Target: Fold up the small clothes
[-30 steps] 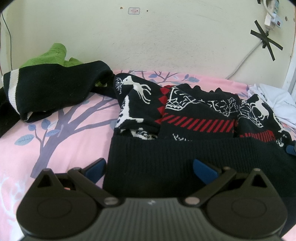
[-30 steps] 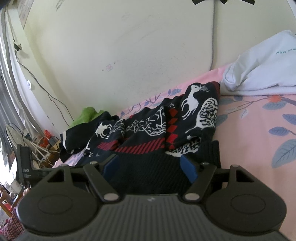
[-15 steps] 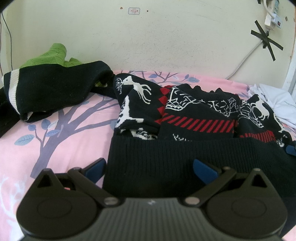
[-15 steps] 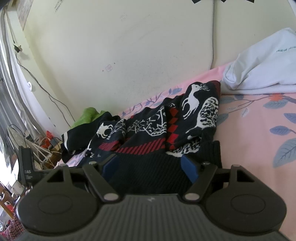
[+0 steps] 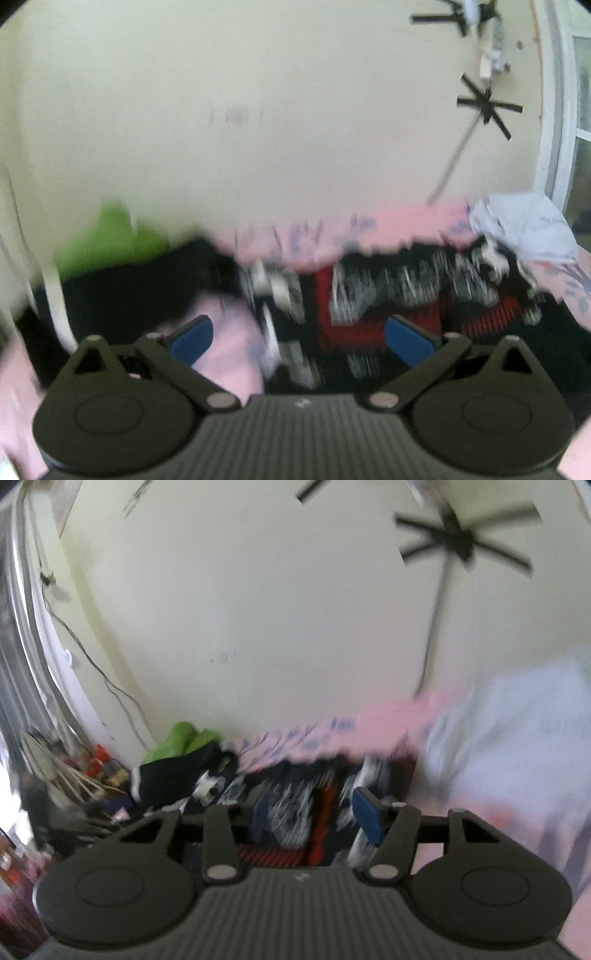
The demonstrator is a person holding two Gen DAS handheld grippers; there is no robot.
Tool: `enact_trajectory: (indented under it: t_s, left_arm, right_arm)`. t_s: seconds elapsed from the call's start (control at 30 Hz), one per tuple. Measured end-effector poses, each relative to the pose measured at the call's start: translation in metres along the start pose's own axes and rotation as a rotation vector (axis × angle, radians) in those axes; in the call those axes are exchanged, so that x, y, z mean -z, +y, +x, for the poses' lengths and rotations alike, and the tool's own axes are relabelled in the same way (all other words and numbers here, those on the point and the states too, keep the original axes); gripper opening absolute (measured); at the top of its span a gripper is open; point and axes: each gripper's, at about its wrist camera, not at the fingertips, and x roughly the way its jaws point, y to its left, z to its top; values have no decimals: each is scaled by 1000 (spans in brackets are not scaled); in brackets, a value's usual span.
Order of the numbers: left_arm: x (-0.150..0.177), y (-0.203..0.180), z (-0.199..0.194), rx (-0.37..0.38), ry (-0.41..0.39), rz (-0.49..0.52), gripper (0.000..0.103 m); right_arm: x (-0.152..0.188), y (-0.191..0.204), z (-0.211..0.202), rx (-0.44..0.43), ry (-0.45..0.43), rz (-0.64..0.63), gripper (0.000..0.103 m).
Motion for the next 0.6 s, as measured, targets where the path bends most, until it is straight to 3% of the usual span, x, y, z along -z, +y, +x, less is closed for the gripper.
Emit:
enact_trajectory:
  t_s: [0.17, 0.33, 0.4, 0.53, 0.57, 0.6]
  left_arm:
    - [-69, -19, 54, 119, -75, 93, 103]
    - [-102, -27, 171, 101, 137, 86, 101]
    - [-101, -24, 209, 87, 230, 80, 90]
    - [-86, -16, 254, 122, 358, 49, 89]
    - [-83, -14, 261, 150, 379, 25, 85]
    - [-79, -14, 266, 172, 398, 2, 72]
  right_arm:
    - [-61, -7, 68, 31, 61, -61, 71]
    - [-63, -27, 162, 28, 183, -6, 73]
    - [-58, -32, 197, 29, 240, 6, 75]
    - [-46, -40, 248, -5, 349, 22, 78]
    - [-43, -38, 259, -12, 372, 12, 78]
    - [-40, -36, 267, -18, 392, 1, 75]
